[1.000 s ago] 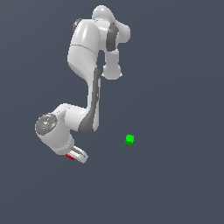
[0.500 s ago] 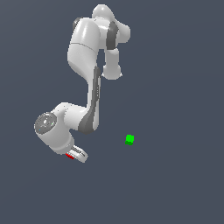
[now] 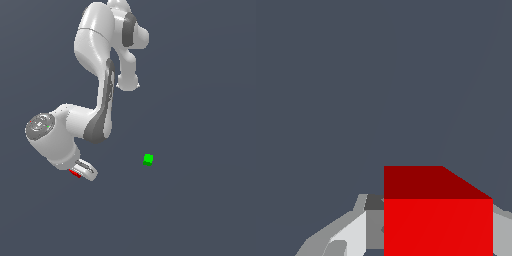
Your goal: Stack the red cube on top of the green cube.
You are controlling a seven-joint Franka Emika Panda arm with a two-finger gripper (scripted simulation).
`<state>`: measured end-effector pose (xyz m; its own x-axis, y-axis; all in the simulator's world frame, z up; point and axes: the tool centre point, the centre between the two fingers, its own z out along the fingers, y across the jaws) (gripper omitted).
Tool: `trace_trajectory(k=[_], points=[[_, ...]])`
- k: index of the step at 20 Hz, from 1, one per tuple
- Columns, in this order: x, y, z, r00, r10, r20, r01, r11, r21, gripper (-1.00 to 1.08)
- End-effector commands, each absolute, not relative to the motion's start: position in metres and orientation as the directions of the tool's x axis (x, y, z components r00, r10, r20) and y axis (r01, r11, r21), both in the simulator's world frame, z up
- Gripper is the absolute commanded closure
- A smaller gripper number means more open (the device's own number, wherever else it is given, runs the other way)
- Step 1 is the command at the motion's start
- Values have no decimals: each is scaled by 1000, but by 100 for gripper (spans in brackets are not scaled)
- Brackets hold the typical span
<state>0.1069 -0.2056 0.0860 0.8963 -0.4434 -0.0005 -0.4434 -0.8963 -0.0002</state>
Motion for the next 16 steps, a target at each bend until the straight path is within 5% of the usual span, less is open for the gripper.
trace_trajectory(k=[1, 16], points=[[107, -206, 102, 896, -444, 0, -444, -896, 0, 108], [107, -202, 119, 896, -443, 1, -443, -896, 0, 108]])
